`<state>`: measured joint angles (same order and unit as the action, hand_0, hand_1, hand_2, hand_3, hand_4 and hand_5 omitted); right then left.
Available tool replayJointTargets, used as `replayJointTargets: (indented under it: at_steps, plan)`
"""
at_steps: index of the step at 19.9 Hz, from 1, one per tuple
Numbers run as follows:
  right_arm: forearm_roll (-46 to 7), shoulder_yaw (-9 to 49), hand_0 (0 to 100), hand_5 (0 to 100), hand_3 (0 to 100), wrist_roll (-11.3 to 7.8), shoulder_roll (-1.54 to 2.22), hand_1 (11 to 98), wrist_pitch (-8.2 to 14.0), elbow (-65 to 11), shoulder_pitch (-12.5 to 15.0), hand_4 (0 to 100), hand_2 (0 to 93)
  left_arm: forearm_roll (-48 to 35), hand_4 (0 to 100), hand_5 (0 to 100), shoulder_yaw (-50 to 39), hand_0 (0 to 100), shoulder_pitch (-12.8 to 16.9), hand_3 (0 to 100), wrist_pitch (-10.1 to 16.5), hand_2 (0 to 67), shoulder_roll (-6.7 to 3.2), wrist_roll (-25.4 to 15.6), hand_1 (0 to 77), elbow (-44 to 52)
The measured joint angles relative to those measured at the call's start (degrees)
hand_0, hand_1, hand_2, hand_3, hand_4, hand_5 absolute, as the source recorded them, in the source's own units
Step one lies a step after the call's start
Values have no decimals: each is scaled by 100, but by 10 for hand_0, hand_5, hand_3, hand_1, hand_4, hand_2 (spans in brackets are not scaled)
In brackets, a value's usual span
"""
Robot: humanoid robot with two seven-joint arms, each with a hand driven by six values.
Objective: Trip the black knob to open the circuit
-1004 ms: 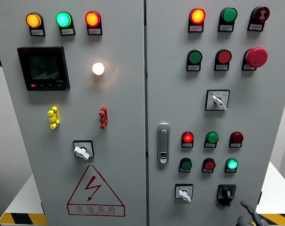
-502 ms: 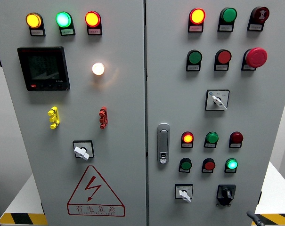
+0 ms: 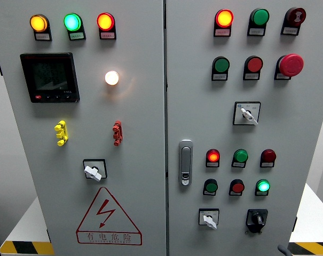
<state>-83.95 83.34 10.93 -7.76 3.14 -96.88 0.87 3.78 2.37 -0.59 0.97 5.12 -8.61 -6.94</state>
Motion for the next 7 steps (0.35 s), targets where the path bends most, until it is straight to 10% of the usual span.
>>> replayJointTargets:
  at_steps: [7]
  plan:
    - [-102,-11,1000,472,297,-16,-16,526,2,-15,62,257,81,0,65,15,0,0,1,213,0,130,0,0,29,0]
